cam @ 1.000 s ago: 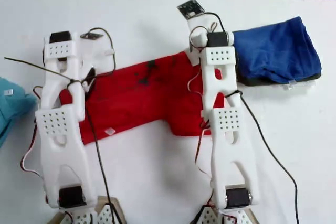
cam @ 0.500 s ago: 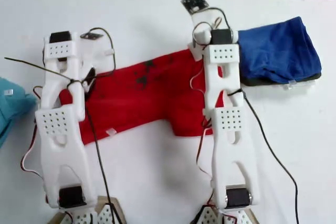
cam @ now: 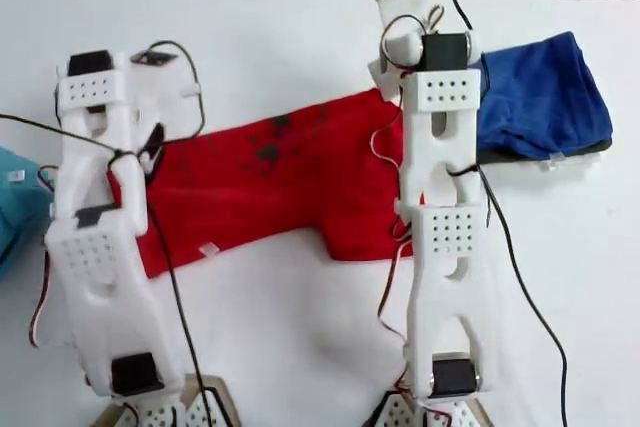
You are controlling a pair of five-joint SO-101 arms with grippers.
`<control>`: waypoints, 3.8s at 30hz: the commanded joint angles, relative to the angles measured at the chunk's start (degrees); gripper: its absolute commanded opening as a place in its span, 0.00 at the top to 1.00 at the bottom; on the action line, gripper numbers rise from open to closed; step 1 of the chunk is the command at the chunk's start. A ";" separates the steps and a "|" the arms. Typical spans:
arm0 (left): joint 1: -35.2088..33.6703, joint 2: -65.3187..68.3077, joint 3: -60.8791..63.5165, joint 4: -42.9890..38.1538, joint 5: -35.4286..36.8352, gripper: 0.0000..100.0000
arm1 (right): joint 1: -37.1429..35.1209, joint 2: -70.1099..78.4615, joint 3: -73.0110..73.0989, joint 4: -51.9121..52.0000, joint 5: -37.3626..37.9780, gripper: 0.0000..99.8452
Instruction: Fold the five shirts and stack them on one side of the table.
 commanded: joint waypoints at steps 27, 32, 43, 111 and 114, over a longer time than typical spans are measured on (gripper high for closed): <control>-8.35 -31.21 63.69 -30.95 -13.19 0.97 | -11.56 -56.75 91.25 -17.71 0.09 0.94; -8.26 -31.21 63.69 -30.95 -13.27 0.97 | -12.70 -63.87 115.87 -35.30 0.00 0.94; -8.35 -31.21 63.69 -30.42 -13.27 0.97 | -3.21 -59.12 128.70 -40.40 3.25 0.94; 1.32 -31.30 60.18 -33.76 -2.81 0.97 | -13.14 -78.29 135.56 -28.79 22.95 0.86; 1.23 -31.30 63.69 -39.12 -2.81 0.97 | -14.20 -78.29 135.82 -27.91 25.41 0.77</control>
